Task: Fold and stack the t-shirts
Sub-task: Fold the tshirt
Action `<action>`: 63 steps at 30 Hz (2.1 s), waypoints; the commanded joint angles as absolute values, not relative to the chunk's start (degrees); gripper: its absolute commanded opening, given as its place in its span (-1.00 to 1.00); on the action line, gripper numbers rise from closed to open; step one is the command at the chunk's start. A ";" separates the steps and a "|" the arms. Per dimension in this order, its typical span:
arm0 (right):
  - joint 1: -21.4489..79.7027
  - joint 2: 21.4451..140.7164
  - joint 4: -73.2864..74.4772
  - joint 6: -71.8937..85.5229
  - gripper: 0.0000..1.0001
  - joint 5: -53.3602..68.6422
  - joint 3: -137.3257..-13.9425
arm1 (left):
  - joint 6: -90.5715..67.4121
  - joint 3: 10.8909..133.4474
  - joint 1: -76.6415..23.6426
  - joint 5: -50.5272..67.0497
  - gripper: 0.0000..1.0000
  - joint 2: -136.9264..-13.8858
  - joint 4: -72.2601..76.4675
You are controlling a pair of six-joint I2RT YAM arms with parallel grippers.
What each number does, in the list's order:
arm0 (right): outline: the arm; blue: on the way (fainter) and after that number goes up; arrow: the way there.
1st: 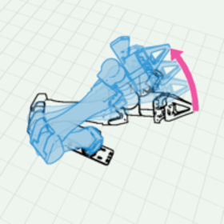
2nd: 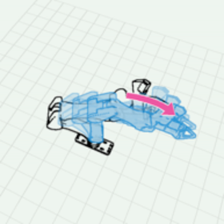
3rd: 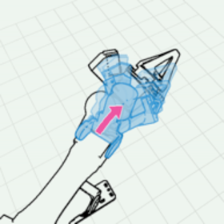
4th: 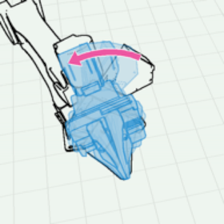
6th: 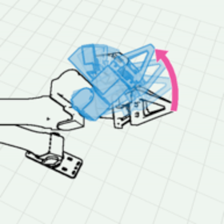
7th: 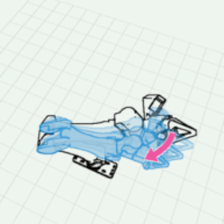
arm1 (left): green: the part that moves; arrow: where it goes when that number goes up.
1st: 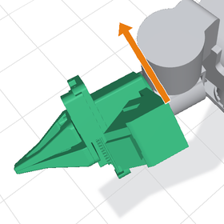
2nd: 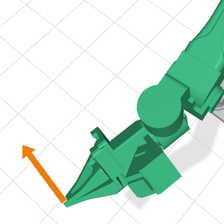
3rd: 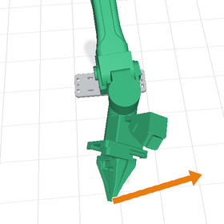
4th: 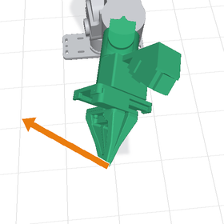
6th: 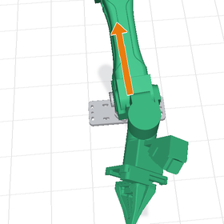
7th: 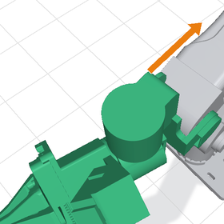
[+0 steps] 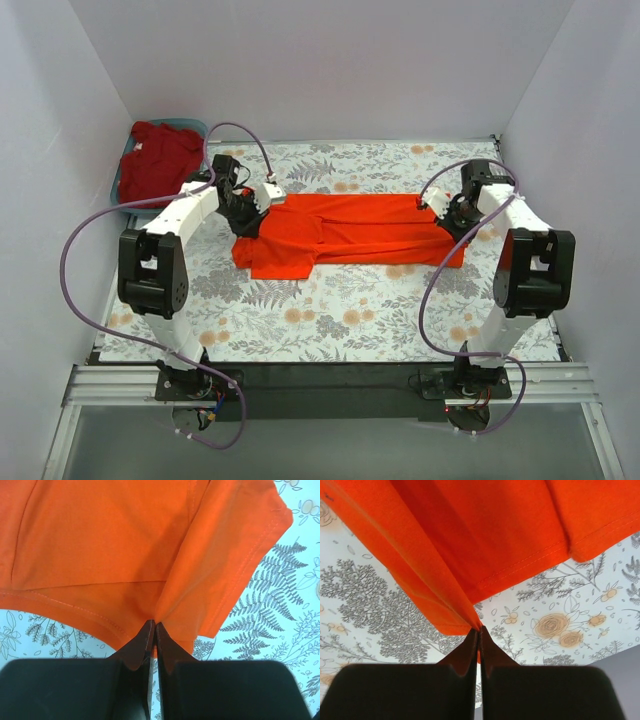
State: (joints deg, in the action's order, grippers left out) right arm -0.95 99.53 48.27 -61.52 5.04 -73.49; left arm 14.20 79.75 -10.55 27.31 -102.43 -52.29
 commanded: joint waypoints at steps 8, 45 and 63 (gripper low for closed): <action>-1.14 106.17 51.06 -65.83 -0.97 3.43 -82.35 | 12.92 84.81 -9.14 27.33 -1.00 -105.55 -49.92; -1.14 109.60 50.89 -64.95 -0.97 4.22 -83.41 | 13.54 98.70 -10.37 26.19 -1.00 -119.00 -49.22; -12.38 106.18 63.53 -51.52 0.27 17.74 -92.21 | -3.42 89.67 -1.85 34.62 0.02 -105.84 -52.38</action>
